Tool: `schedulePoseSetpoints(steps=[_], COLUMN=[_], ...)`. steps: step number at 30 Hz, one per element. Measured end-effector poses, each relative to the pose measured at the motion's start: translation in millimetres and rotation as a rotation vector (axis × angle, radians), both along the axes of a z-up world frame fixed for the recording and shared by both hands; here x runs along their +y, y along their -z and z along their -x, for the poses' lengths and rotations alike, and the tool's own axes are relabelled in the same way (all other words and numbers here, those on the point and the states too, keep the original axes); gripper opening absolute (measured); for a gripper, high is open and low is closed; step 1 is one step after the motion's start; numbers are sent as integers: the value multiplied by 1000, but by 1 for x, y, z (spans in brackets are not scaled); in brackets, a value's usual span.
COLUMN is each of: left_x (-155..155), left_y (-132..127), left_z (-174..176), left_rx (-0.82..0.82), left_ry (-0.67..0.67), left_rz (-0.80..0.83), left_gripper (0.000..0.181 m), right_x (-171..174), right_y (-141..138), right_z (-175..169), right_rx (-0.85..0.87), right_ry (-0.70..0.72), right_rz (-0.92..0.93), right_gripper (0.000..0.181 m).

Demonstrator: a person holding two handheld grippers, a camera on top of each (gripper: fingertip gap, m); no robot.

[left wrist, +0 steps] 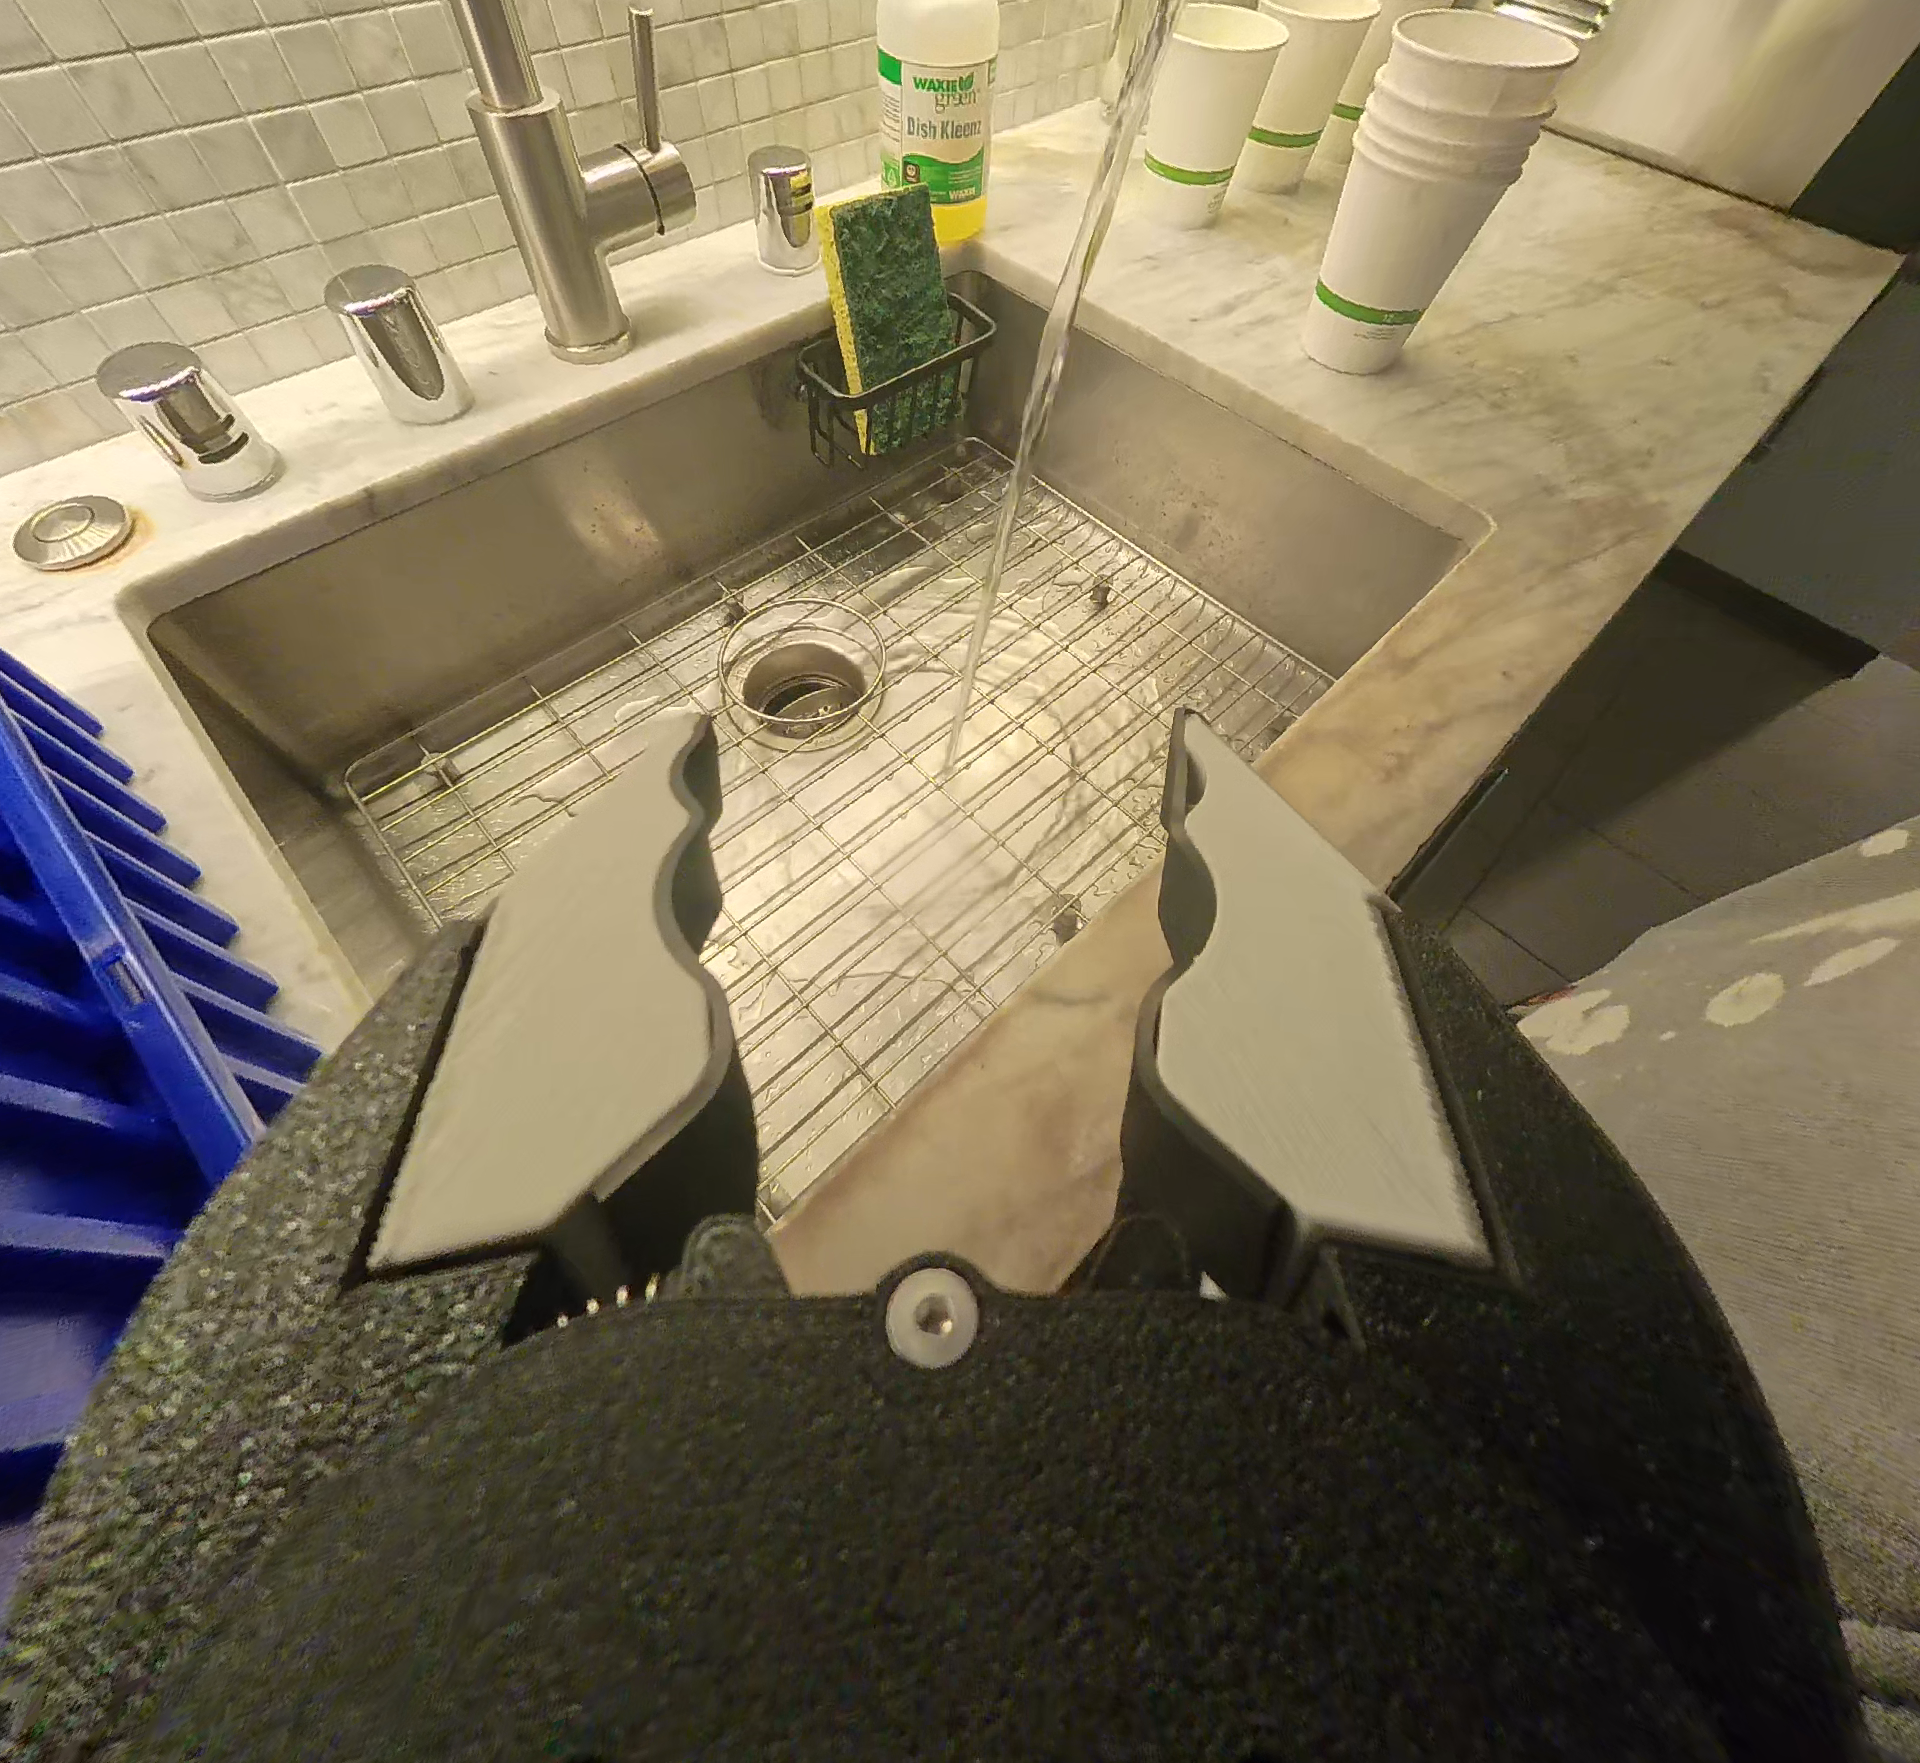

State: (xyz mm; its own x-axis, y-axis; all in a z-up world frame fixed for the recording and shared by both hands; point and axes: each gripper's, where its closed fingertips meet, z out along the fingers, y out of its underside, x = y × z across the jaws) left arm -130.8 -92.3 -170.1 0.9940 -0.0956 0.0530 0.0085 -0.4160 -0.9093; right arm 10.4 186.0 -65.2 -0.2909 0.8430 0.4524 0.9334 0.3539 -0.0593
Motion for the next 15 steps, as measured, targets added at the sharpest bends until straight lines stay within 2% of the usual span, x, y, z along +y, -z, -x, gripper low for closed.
schedulePoseSetpoints(steps=[15], left_x=[-3], left_y=[3], left_z=[-3], left_rx=[0], left_ry=[1], left_rz=[3], left_gripper=[85], right_x=[7], right_y=[-10], right_z=[1], right_rx=[-88], right_ry=[-66], right_rz=[-78], right_gripper=[80])
